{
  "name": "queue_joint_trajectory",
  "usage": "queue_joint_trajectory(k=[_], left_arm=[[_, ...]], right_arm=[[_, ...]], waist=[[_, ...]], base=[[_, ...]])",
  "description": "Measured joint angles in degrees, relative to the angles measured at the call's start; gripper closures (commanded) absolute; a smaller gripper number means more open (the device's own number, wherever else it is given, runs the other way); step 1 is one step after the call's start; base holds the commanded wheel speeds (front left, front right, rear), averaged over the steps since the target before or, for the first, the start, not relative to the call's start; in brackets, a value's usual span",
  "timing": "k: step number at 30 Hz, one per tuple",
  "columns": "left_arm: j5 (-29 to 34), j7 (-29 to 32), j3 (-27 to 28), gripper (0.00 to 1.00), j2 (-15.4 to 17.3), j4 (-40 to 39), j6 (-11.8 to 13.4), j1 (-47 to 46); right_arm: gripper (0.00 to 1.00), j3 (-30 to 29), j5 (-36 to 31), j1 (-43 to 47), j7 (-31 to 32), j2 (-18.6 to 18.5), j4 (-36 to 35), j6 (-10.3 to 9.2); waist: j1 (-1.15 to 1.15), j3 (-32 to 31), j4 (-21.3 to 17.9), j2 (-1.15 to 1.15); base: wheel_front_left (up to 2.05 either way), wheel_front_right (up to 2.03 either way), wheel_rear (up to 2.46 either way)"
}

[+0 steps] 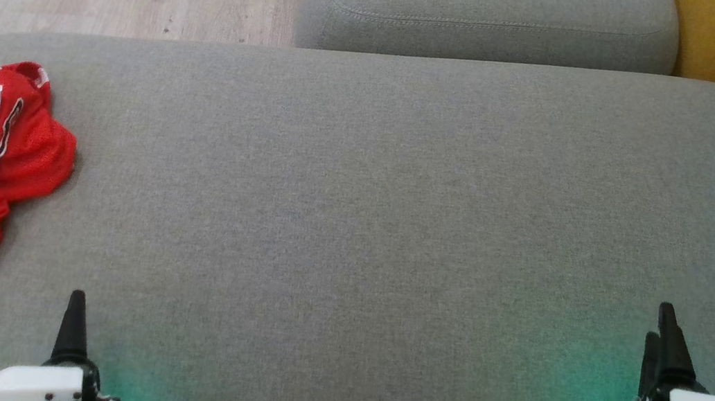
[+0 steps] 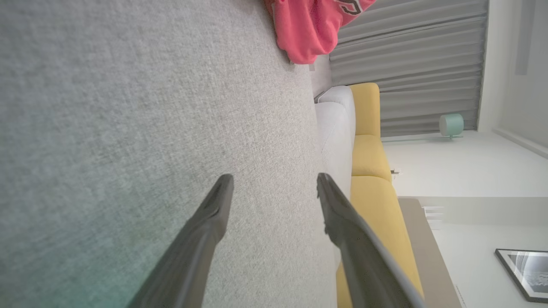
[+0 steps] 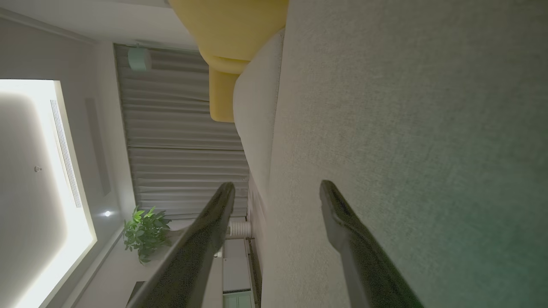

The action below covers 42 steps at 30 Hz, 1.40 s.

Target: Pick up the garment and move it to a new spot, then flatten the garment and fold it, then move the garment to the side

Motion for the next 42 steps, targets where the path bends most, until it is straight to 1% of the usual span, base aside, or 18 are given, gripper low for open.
queue_joint_trajectory(k=[13,19,26,42], left_arm=[[11.9,-2.3,-0.18,0.0,0.24,-0.16,0.01,-2.16],[17.48,-3.28,-0.32,0.0,0.27,-0.16,0.11,-2.23],[23.65,-4.33,-1.81,0.0,0.68,-0.07,1.01,-2.79],[35.26,-7.02,-3.9,0.0,1.6,2.42,2.54,-5.97]], right_arm=[[0.0,0.29,-9.89,-2.55,-2.15,0.02,0.38,0.0],[0.0,1.62,-15.13,-3.67,-3.18,0.02,0.92,0.0],[0.0,2.81,-20.86,-3.88,-4.42,0.02,1.14,-0.01],[0.0,2.92,-33.28,-6.44,-6.97,0.01,3.67,-0.01]], waist=[[0.0,0.52,-0.4,0.0],[0.0,0.67,-0.63,0.0],[0.0,0.8,-0.69,0.0],[0.0,0.93,-0.86,0.0]], base=[[0.0,0.0,0.0],[0.0,0.0,0.0],[0.0,0.0,0.0],[0.0,0.0,0.0]])
